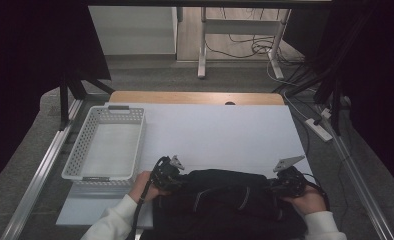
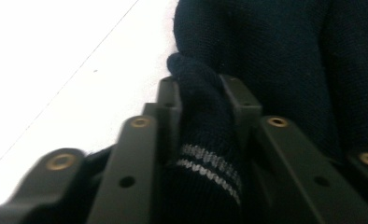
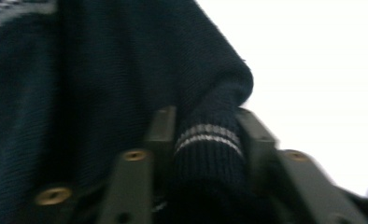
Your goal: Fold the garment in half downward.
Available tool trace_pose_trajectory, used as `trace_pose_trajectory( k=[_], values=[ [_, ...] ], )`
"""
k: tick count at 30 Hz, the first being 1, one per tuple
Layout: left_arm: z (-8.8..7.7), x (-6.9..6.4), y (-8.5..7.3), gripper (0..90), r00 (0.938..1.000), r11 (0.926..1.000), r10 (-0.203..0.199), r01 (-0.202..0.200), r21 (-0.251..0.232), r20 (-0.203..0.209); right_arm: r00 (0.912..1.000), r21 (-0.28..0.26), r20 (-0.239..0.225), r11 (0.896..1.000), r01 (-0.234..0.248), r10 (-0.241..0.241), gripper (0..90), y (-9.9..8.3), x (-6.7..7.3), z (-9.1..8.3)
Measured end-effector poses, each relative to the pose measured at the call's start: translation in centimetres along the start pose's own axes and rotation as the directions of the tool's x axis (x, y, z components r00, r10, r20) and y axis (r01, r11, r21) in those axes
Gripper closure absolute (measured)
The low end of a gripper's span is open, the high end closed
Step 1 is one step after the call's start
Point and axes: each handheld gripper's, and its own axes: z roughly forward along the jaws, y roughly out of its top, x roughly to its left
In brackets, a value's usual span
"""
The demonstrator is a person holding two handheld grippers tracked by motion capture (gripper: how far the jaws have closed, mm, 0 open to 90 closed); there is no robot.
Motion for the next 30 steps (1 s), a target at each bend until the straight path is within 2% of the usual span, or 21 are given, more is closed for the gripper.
trace_pose_trajectory(
  k=[4,8,11,15,18,25,30],
  values=[
    [-0.2,-0.2,0.1,75.6,0.9982,0.9998,0.012,-0.013,-0.017,-0.059,0.9999,-0.034,0.008,0.999,-0.015,0.015,73.4,-0.3,0.0,-0.2],
    [-1.2,0.0,0.3,76.5,0.9953,0.9967,-0.010,0.002,-0.081,-0.097,0.9983,-0.089,0.047,0.996,-0.030,0.034,74.5,-0.3,-0.3,-0.7],
    [-2.1,-0.2,0.4,76.9,0.9916,0.9901,-0.023,0.005,-0.141,-0.127,0.9954,-0.131,0.088,0.991,-0.025,0.037,74.7,-0.2,-0.3,-1.3],
    [-2.7,-0.2,0.6,77.1,0.9897,0.9843,-0.028,0.003,-0.177,-0.140,0.9902,-0.188,0.131,0.982,-0.022,0.047,74.8,0.0,-0.3,-2.1],
    [-2.9,0.1,0.6,77.1,0.9898,0.9807,-0.043,0.016,-0.195,-0.136,0.9890,-0.212,0.137,0.977,-0.025,0.055,74.7,0.0,-0.2,-2.3],
    [-3.8,0.6,0.7,77.2,0.9881,0.9718,-0.065,0.031,-0.234,-0.140,0.9862,-0.251,0.149,0.967,-0.032,0.072,74.7,0.3,-0.3,-2.6],
    [-4.0,0.9,0.9,77.3,0.9877,0.9671,-0.077,0.040,-0.251,-0.136,0.9863,-0.254,0.149,0.967,-0.032,0.072,74.6,0.4,-0.3,-2.4]
  ],
)
